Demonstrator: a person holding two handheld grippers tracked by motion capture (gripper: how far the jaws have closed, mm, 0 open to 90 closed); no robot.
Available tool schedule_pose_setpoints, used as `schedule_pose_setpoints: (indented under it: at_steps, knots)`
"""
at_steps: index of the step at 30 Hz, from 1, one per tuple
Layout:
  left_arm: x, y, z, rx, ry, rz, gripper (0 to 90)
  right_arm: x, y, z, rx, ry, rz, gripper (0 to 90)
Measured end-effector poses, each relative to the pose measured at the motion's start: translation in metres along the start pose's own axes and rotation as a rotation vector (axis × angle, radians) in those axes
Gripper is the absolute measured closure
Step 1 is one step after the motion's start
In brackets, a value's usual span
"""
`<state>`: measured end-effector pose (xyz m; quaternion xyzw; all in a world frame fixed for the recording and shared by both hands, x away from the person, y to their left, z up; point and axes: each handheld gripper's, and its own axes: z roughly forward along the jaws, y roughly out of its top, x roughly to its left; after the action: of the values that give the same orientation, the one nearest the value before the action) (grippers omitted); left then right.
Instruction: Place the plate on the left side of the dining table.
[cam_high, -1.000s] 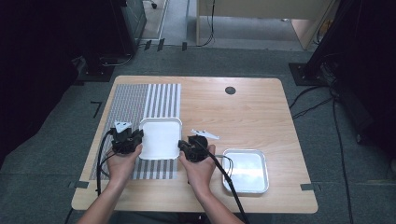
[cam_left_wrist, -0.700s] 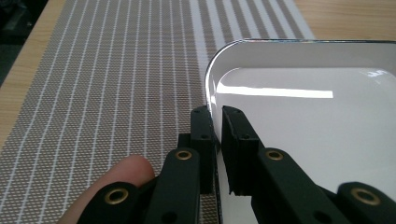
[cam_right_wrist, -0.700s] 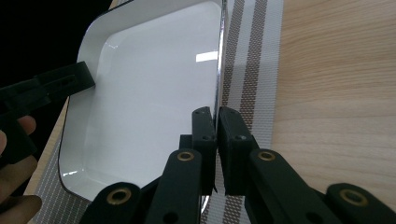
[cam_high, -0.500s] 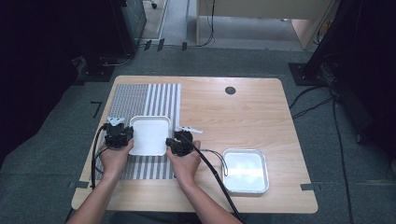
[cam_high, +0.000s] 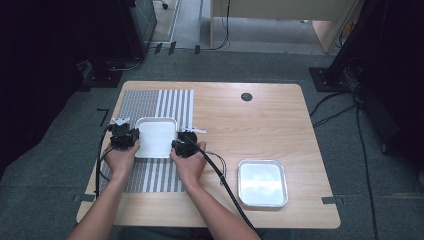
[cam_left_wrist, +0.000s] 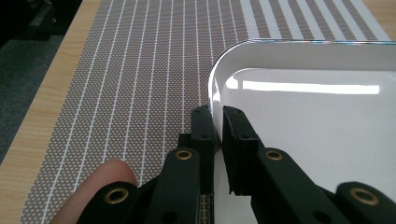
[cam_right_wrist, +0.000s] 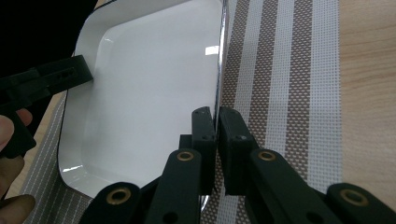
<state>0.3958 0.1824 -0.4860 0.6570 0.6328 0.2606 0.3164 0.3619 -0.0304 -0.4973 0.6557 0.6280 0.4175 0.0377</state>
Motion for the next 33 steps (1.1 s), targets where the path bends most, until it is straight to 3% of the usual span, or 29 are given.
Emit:
schedule_pose_setpoints:
  at_steps: [7, 9, 14, 18, 21, 29, 33]
  knots:
    - [0.007, 0.004, 0.015, 0.004, 0.002, -0.026, 85.9, -0.003, 0.005, 0.021, 0.027, -0.02, 0.028, 86.9]
    - [0.01, 0.004, 0.021, 0.035, -0.005, -0.036, 86.2, -0.004, 0.007, 0.026, 0.027, -0.024, 0.042, 86.6]
    - [0.015, 0.007, 0.027, 0.045, -0.008, -0.048, 85.9, 0.001, 0.011, 0.031, 0.013, -0.04, 0.017, 86.5]
    - [0.018, 0.009, 0.031, 0.052, -0.012, -0.055, 85.9, 0.0, 0.013, 0.035, 0.006, -0.028, 0.063, 86.9]
    - [0.018, 0.011, 0.033, 0.057, -0.004, -0.053, 85.9, 0.004, 0.013, 0.037, -0.007, -0.05, 0.031, 86.8]
    - [0.019, 0.016, 0.037, 0.065, 0.011, -0.038, 85.6, 0.006, 0.013, 0.041, -0.024, -0.049, 0.017, 85.8]
    - [0.021, 0.016, 0.037, 0.064, -0.023, -0.05, 85.8, 0.004, 0.013, 0.04, -0.038, -0.049, -0.016, 83.3]
